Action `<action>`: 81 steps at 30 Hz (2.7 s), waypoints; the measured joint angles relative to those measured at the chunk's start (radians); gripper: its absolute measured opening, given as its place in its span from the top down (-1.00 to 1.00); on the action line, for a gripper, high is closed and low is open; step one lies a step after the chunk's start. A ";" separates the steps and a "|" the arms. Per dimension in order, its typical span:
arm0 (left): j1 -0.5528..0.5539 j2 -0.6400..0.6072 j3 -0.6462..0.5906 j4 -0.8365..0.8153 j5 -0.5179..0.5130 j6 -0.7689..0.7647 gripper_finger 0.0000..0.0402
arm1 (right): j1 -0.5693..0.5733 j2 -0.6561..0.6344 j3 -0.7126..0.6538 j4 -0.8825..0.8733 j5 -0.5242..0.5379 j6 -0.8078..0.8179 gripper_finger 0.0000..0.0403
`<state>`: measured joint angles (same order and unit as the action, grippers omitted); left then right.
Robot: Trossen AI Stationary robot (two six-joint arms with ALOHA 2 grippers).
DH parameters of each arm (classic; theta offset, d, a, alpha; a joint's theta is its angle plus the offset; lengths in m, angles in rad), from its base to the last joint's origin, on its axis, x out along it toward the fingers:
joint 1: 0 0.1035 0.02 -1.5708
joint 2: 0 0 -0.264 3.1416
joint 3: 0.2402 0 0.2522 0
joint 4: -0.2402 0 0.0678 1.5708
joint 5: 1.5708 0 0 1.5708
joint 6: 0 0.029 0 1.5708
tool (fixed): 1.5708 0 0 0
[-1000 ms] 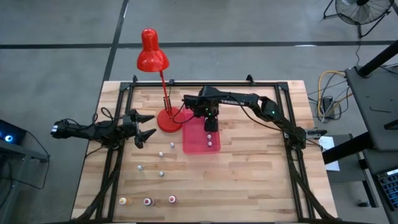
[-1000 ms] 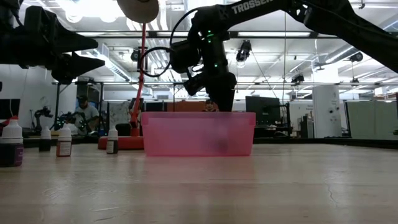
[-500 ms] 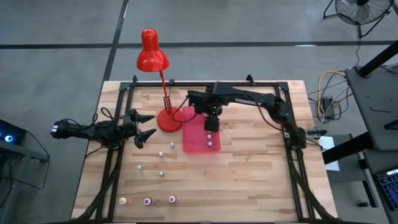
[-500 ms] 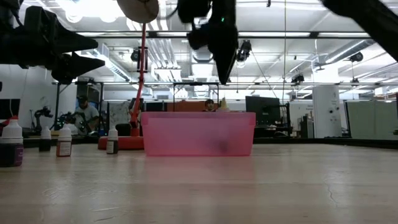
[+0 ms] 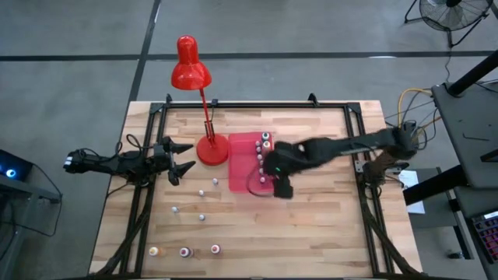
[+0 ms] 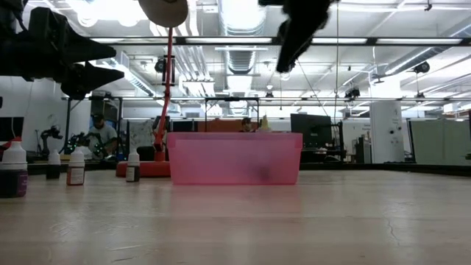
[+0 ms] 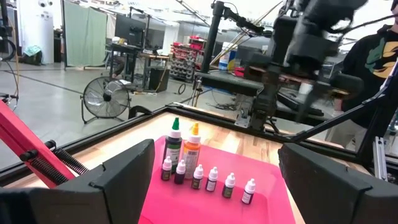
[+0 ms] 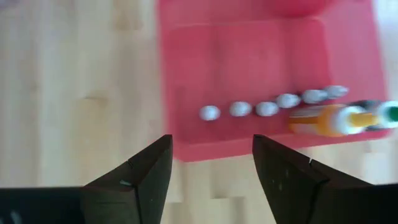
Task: Pick & Place food coloring
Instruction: Put the small black food coloring bottle into the bin
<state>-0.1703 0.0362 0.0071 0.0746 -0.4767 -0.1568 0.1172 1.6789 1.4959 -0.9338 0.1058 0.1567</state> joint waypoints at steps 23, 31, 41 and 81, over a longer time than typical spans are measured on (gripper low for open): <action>0.000 0.000 0.000 0.000 0.000 0.000 -0.56 | 0.445 -0.475 -0.852 1.045 -0.011 0.249 -0.07; 0.000 0.000 0.000 0.000 0.000 0.000 -0.56 | 0.399 -0.745 -1.048 1.054 0.178 0.243 -0.07; 0.000 0.000 0.000 0.000 0.000 0.000 -0.56 | 0.306 -1.027 -1.270 1.054 0.322 0.327 -0.07; -0.001 0.000 0.000 0.000 0.000 0.000 -0.56 | 0.089 -1.679 -1.485 0.992 0.694 0.123 -0.07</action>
<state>-0.1708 0.0364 0.0071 0.0747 -0.4765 -0.1570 0.2065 0.0000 0.0107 0.0586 0.7997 0.2794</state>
